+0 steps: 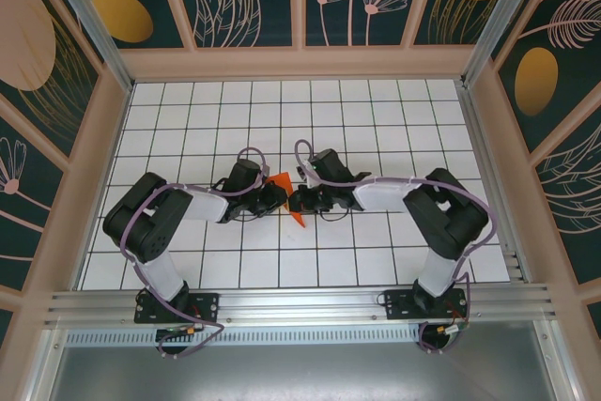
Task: Fold a paper plane with a square sheet of paper (pick it up from the middle)
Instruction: Fold the wing for the fifth time at the center of the table.
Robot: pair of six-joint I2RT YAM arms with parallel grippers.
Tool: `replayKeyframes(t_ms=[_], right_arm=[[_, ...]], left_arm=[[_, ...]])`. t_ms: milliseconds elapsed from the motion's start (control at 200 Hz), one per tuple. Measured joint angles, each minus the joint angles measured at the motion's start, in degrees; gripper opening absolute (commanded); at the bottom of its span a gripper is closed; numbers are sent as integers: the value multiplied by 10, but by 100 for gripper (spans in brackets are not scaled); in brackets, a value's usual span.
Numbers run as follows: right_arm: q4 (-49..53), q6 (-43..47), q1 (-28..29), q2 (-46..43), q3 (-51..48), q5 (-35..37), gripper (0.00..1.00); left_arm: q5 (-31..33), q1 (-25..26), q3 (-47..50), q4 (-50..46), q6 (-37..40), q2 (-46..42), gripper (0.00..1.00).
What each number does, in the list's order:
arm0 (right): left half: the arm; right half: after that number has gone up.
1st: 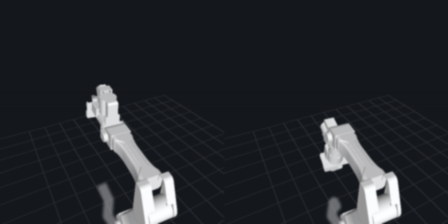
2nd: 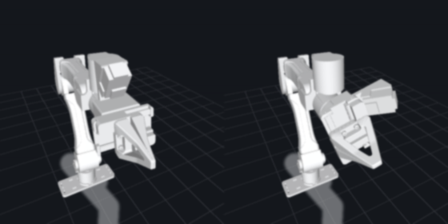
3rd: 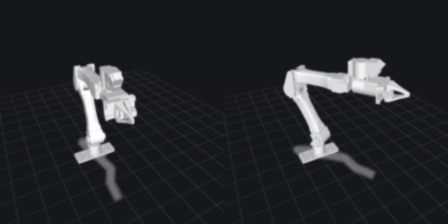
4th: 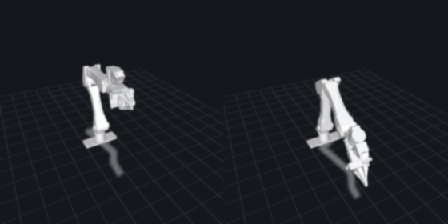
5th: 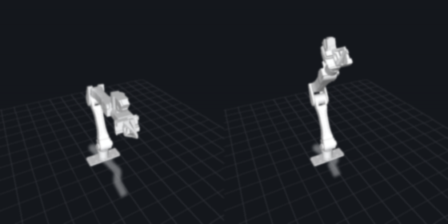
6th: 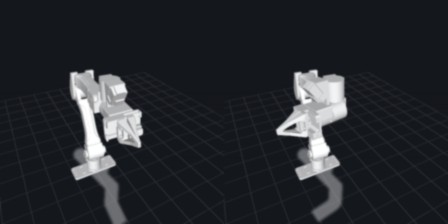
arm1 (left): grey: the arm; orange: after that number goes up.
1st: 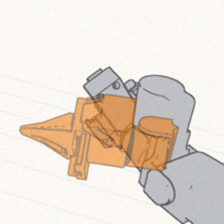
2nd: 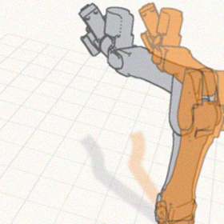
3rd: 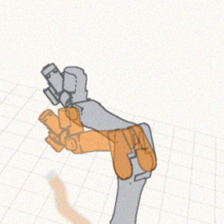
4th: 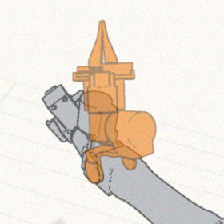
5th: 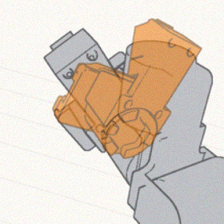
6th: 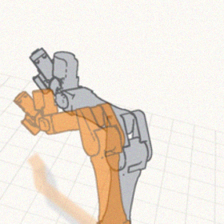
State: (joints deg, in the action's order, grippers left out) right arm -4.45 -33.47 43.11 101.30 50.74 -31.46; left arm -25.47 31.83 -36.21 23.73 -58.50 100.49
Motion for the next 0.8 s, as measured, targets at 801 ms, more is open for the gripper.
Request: replayKeyframes(t_ms=[801], right_arm=[[-28,11,-2,39,-26,-27,9]], left_arm=[[5,1,0,-2,0,0,15]])
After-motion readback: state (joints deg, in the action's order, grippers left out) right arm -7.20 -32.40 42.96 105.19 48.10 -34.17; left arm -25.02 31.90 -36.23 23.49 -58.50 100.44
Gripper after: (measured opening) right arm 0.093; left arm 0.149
